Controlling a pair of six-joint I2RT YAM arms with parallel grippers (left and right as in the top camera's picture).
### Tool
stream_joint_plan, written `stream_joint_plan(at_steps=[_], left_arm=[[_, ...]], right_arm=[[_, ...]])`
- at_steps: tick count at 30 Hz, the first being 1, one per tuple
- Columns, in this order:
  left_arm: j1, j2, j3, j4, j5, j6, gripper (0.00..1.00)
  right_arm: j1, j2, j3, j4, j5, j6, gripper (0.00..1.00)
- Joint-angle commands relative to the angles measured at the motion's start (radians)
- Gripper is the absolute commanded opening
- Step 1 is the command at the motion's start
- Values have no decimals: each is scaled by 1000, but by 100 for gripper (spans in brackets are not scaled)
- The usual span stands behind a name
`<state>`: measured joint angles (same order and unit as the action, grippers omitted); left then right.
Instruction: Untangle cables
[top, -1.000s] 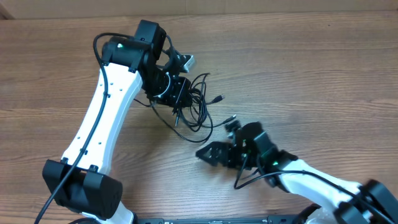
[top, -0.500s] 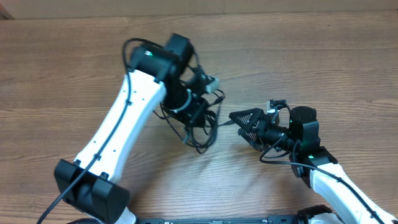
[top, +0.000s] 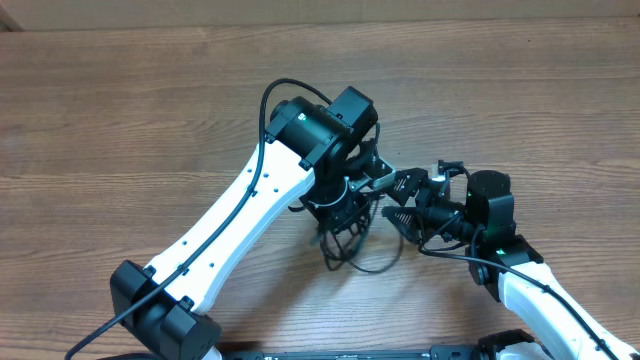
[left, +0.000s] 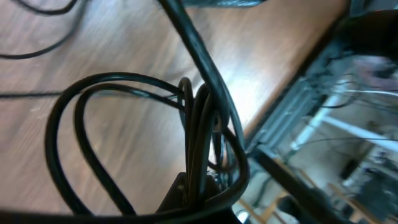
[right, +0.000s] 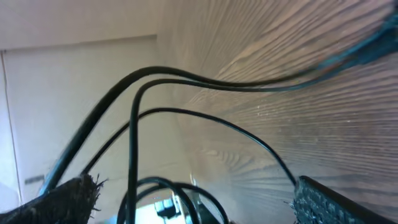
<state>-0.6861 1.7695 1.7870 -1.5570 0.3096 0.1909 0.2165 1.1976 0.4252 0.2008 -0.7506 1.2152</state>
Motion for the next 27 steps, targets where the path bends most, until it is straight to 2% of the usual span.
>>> stream_joint_plan(at_steps=[1, 6, 8, 9, 11, 13, 20, 26, 27], left_arm=[[6, -16, 21, -2, -195, -2, 4], [13, -16, 21, 11, -295, -34, 7], [13, -16, 21, 40, -294, -4, 19], [13, -16, 21, 55, -295, 28, 20], [13, -16, 21, 72, -320, 103, 16], [13, -16, 21, 80, -396, 140, 4], [27, -16, 21, 77, -501, 188, 4], [103, -16, 21, 37, -528, 208, 4], [132, -16, 20, 25, -544, 229, 9]], right_arm=[[-5, -7, 3, -38, 61, 15, 100], [-5, -7, 2, -164, 98, 14, 100], [-5, -7, 2, -216, 119, 8, 100], [-5, -7, 2, -237, 132, 8, 100], [-5, -7, 2, -262, 154, 8, 100], [-5, -7, 2, -266, 155, 8, 100], [-5, -7, 2, -267, 161, 8, 100], [-5, -7, 2, -267, 166, 8, 100], [-5, -7, 2, -267, 171, 8, 100]])
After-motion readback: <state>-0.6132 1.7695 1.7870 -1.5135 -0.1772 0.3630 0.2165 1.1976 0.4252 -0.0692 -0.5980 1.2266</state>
